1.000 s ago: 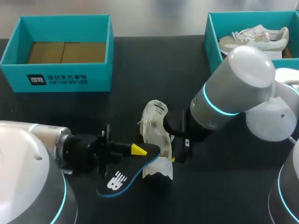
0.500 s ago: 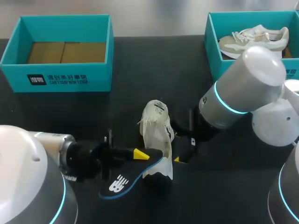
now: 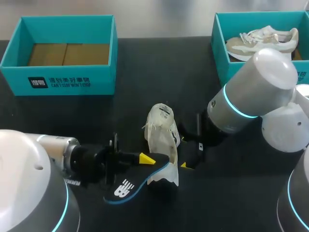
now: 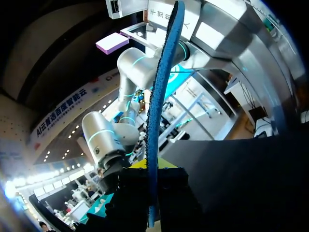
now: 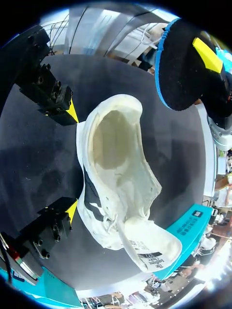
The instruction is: Take the shoe out of the shoebox, open the shoe tongue, remove and reinsert the insole, then place the shoe into the shoebox
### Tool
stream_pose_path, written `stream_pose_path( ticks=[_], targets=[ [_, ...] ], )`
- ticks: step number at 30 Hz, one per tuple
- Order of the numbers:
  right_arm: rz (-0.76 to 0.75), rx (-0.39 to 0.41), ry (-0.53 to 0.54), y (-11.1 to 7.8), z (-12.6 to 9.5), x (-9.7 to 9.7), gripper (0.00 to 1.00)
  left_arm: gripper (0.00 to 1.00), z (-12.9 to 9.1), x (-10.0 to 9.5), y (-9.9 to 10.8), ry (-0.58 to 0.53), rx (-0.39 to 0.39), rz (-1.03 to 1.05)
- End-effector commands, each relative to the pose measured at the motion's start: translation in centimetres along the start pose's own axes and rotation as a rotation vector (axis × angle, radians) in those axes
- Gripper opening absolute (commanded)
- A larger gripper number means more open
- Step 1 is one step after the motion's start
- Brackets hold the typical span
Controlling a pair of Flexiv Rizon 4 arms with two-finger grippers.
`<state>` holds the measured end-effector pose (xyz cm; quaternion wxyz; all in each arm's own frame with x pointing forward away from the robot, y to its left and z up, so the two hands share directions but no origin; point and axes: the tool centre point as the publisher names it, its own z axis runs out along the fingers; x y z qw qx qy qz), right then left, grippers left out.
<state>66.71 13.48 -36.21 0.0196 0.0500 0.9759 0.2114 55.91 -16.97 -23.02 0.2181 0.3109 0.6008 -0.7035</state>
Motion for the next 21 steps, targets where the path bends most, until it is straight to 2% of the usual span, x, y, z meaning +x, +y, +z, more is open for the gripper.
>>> stream_pose_path(
  ticks=[1,10,18,21],
  targets=[
    [-0.001,-0.002,-0.002,-0.1,0.1,0.1,1.00,0.00,0.7,-0.1,0.6,0.000,0.001,0.009],
    [-0.001,-0.002,-0.002,-0.1,0.1,0.1,1.00,0.00,1.4,0.1,2.7,-0.014,-0.021,0.042],
    [-0.001,-0.002,-0.002,-0.1,0.1,0.1,1.00,0.00,1.5,0.3,4.5,-0.035,-0.058,-0.027],
    [-0.001,-0.002,-0.002,-0.1,0.1,0.1,1.00,0.00,1.5,0.1,5.2,-0.038,-0.048,-0.085]
  ],
)
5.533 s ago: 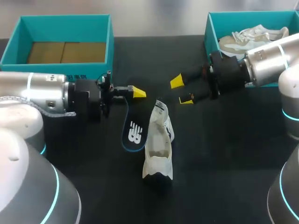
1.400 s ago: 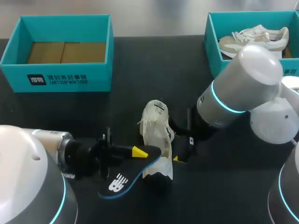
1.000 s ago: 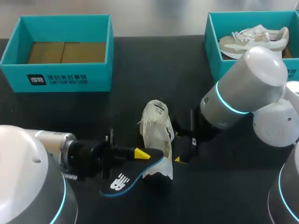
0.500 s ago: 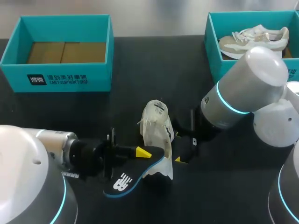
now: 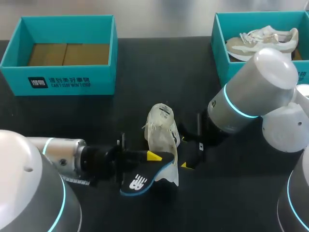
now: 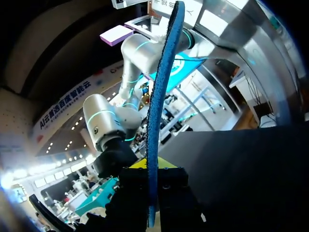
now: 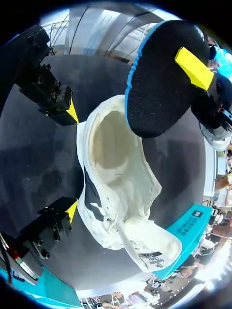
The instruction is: Take the shoe out of the shoebox, open the shoe tongue, remove and reinsert the insole, then place the shoe into the shoebox
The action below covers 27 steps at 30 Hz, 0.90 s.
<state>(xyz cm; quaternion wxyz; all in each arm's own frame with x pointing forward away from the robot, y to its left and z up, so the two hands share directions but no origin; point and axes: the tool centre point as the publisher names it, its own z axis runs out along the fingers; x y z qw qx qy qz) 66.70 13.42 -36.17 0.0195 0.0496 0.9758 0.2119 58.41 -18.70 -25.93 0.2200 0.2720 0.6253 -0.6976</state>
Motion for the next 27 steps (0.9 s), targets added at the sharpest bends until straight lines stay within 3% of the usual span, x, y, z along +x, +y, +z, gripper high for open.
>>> stream_pose_path(
  ticks=[1,17,27],
  targets=[
    [0.000,-0.001,-0.002,0.0,0.1,0.1,1.00,0.00,0.6,-0.1,1.1,0.011,0.018,-0.039],
    [0.000,-0.001,-0.002,0.0,0.1,0.1,1.00,0.00,1.3,0.3,1.3,0.027,0.011,-0.059],
    [0.000,-0.001,-0.002,0.0,0.1,0.1,1.00,0.00,1.5,-0.1,2.9,0.039,-0.022,-0.031]
  ],
)
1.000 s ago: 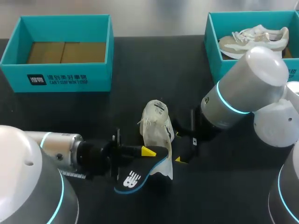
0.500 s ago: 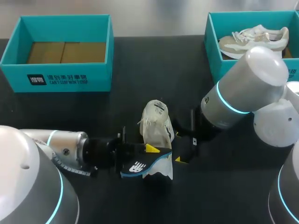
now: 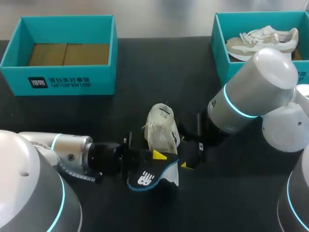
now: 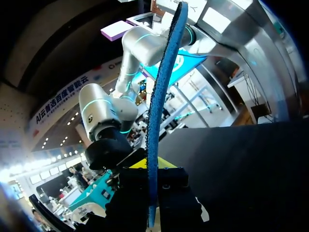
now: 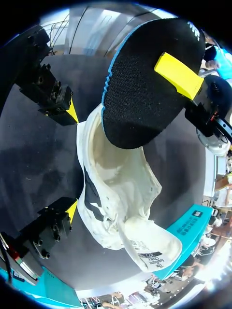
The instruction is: Take the shoe out of the shoebox, open the shoe tongue, remove and reinsert the insole, then place the shoe into the shoebox
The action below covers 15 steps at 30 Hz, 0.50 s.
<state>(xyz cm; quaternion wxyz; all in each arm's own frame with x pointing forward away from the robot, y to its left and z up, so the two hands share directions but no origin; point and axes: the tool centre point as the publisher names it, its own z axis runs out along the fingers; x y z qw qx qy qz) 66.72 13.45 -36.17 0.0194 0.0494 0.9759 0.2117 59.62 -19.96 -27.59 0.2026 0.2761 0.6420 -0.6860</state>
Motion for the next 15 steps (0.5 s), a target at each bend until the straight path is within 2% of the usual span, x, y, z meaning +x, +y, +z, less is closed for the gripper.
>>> stream_pose_path(
  ticks=[1,6,15],
  targets=[
    [0.000,-0.001,-0.003,-0.05,0.10,0.12,1.00,0.00,0.65,-0.29,0.85,-0.003,0.005,-0.009],
    [0.000,-0.001,-0.003,-0.05,0.10,0.12,1.00,0.00,1.03,-0.28,1.70,-0.008,-0.012,-0.042],
    [0.000,-0.001,-0.003,-0.05,0.10,0.12,1.00,0.00,0.96,-0.29,1.75,-0.012,-0.010,-0.055]
  ],
)
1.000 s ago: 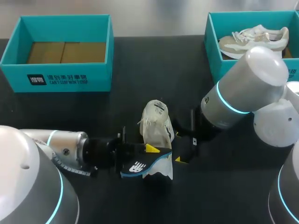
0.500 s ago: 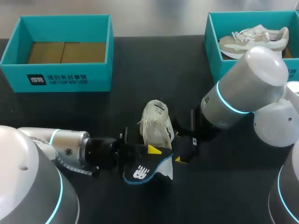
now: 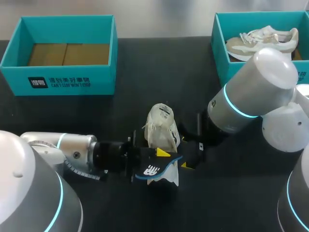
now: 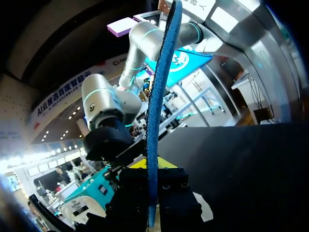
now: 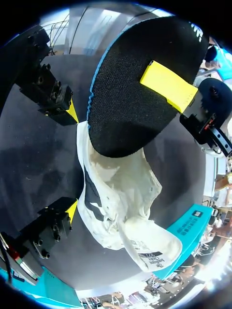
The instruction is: Take the shoe out of the shoebox, open the shoe tongue, remove and reinsert the insole, then place the shoe into the shoebox
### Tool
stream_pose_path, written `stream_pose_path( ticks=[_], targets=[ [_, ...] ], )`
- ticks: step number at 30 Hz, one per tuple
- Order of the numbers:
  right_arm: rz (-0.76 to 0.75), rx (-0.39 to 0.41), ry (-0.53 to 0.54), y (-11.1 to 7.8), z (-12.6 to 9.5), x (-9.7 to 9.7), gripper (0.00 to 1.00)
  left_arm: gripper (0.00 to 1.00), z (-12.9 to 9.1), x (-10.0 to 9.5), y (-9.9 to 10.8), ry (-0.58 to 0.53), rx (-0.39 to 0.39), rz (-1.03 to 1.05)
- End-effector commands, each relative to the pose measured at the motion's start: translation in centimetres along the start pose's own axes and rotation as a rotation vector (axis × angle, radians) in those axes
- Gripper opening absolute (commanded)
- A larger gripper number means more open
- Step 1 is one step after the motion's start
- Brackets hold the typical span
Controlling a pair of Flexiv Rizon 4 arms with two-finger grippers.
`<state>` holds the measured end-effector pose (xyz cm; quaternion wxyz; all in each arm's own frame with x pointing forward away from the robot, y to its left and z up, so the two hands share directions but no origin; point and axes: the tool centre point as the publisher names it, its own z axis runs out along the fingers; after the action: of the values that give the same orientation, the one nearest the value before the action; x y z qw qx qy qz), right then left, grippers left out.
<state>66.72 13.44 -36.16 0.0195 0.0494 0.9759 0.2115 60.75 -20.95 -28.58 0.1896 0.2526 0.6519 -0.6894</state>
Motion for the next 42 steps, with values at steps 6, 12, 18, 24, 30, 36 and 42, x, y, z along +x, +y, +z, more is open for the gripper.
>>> stream_pose_path(
  ticks=[6,12,18,24,30,36,42],
  targets=[
    [0.000,-0.001,-0.002,0.0,0.1,0.1,1.00,0.00,0.1,0.0,0.2,0.001,0.002,0.000],
    [0.000,-0.001,-0.002,0.0,0.1,0.1,1.00,0.00,0.2,-0.2,0.7,-0.015,0.011,0.002],
    [0.000,-0.001,-0.002,0.0,0.1,0.1,1.00,0.00,0.3,-0.6,1.3,-0.028,0.020,-0.017],
    [0.000,-0.001,-0.002,0.0,0.1,0.1,1.00,0.00,0.3,-0.5,1.7,-0.027,0.013,-0.028],
    [0.000,-0.001,-0.002,0.0,0.1,0.1,1.00,0.00,-0.3,-0.4,1.9,-0.032,-0.009,-0.029],
    [0.000,-0.001,-0.002,0.0,0.1,0.1,1.00,0.00,-0.8,-0.3,2.1,-0.041,-0.026,-0.036],
    [0.000,-0.001,-0.002,0.0,0.1,0.1,1.00,0.00,-0.8,-0.1,2.4,-0.039,-0.038,-0.037]
  ],
)
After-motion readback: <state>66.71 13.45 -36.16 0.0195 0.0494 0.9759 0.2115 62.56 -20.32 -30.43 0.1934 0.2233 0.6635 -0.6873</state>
